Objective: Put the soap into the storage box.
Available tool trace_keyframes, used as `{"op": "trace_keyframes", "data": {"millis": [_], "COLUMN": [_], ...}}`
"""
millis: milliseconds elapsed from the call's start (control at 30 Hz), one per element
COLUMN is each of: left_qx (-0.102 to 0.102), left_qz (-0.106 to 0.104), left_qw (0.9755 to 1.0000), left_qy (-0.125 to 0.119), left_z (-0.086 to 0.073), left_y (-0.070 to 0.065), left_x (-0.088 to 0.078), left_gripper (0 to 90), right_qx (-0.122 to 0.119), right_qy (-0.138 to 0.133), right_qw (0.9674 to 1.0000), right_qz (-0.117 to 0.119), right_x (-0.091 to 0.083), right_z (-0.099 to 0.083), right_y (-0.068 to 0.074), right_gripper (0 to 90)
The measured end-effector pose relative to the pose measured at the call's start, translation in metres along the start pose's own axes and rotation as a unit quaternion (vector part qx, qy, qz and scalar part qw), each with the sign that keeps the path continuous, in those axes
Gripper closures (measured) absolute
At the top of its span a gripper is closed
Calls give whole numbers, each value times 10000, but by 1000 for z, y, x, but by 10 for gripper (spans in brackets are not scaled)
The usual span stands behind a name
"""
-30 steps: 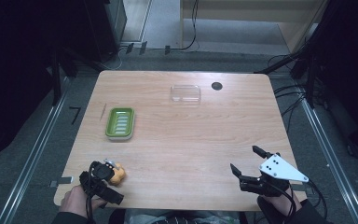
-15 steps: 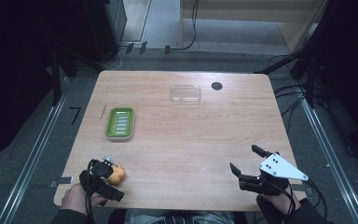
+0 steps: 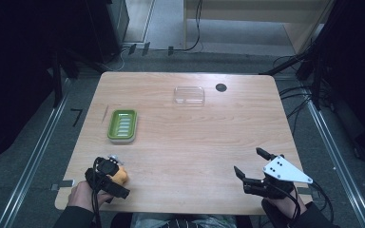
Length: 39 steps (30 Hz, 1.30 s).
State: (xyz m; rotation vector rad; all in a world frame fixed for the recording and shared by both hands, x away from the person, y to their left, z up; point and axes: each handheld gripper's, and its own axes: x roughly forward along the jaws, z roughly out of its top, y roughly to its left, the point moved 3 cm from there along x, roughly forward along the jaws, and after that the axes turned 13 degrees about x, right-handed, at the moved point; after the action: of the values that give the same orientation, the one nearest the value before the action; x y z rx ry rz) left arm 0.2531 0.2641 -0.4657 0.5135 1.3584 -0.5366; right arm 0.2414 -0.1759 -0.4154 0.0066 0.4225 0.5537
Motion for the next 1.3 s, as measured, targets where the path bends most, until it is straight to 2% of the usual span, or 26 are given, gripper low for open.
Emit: {"op": "trace_keyframes", "data": {"millis": [167, 333, 633, 700, 967, 1300], "left_qx": [6, -178, -260, -239, -204, -200], "left_qz": [-35, -26, 51, 80, 232, 146], "left_qw": [9999, 9998, 9996, 9997, 9995, 9996], "left_qy": [108, 76, 35, 64, 100, 168], "left_z": [1, 1, 7, 8, 7, 6], "left_y": [3, 8, 14, 15, 19, 18], "left_x": [5, 7, 8, 9, 12, 14], "left_gripper": [7, 66, 159, 197, 257, 330], "right_qx": [-15, -78, -4, -22, -28, -73], "right_qy": [10, 45, 4, 9, 7, 10], "right_qw": [10000, 10000, 10000, 10000, 10000, 10000], "right_qz": [-4, 27, -42, -35, -35, -15], "right_x": [0, 2, -2, -2, -1, -1], "right_z": [0, 0, -1, -1, 0, 0], "right_y": [1, 3, 1, 1, 2, 2], "right_gripper": [134, 134, 134, 134, 134, 134]}}
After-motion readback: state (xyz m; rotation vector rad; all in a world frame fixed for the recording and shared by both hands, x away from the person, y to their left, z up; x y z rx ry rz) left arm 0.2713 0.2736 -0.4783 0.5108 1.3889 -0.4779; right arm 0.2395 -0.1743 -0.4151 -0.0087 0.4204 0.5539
